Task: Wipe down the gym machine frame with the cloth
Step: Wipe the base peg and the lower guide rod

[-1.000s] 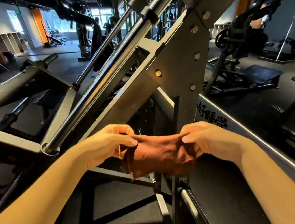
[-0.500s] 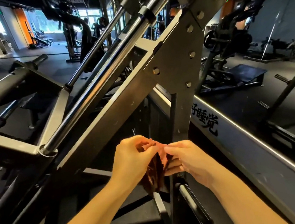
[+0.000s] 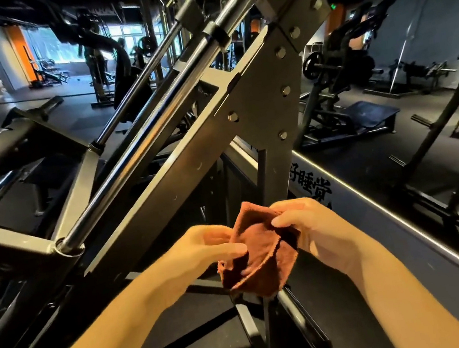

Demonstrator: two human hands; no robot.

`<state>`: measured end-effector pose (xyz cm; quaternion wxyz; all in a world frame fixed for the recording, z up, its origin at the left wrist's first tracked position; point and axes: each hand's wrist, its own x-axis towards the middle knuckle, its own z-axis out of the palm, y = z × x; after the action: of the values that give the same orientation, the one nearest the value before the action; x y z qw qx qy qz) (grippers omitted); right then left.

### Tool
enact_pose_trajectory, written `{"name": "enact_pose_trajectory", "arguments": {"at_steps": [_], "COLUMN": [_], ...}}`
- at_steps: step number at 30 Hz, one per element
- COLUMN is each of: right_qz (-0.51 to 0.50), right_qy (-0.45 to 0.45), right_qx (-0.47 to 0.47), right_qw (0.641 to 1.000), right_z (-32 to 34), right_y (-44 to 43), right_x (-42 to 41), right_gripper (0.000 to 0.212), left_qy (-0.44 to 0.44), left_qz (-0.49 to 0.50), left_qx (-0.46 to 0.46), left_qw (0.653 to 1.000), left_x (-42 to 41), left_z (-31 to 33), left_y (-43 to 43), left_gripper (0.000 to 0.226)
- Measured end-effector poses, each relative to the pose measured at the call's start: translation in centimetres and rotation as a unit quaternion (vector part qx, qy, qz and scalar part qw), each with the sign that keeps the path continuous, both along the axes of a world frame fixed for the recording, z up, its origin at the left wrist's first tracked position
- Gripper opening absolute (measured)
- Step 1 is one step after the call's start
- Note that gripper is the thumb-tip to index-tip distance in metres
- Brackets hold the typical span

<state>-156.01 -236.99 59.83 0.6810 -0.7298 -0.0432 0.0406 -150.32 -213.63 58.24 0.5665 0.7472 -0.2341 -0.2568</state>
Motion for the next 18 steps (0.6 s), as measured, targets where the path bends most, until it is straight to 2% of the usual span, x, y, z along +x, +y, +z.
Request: {"name": "enact_pose_trajectory", "arguments": {"at_steps": [3,5,7,9,11,13,18], "right_qz": [-0.013,0.007,-0.014,-0.089,-0.141,-0.153,-0.11], "right_qy": [0.012,0.077,0.113,0.102,0.075,0.045,0.008], "right_qx": [0.088,0.125,0.116,0.069,0.038,0.023,-0.006], "right_qw": [0.996,0.989,0.987,0.988,0.986,0.987,0.994], "right_z": [-0.6,-2.0,-3.2,-3.5,-3.3,-2.9,-1.1], "right_y": [-1.2,-1.0,-1.0,-1.3,-2.0,-2.5,-4.4], "right_x": [0.0,-0.4,-0.5,-0.2,0.2,0.6,1.7], "right_gripper": [0.045,0.046,0.041,0.03,0.028,0.032,0.031], "left_qy": [0.053,0.059,0.002,-0.048,-0.027,-0.01,0.082], "left_qz": [0.043,0.086,0.113,0.105,0.036,-0.012,0.067], "left_qx": [-0.104,-0.125,-0.058,0.03,0.098,0.119,-0.052], "left_qw": [0.992,0.987,0.992,0.993,0.994,0.993,0.993], "left_x": [-0.6,-0.9,-1.1,-0.9,-0.3,1.0,3.3], "left_z": [0.5,0.1,-0.3,-0.5,-0.5,-0.4,-0.1], "left_y": [-1.2,-2.4,-3.8,-4.7,-5.3,-5.7,-8.0], "left_gripper": [0.014,0.017,0.013,0.014,0.023,0.03,0.022]}}
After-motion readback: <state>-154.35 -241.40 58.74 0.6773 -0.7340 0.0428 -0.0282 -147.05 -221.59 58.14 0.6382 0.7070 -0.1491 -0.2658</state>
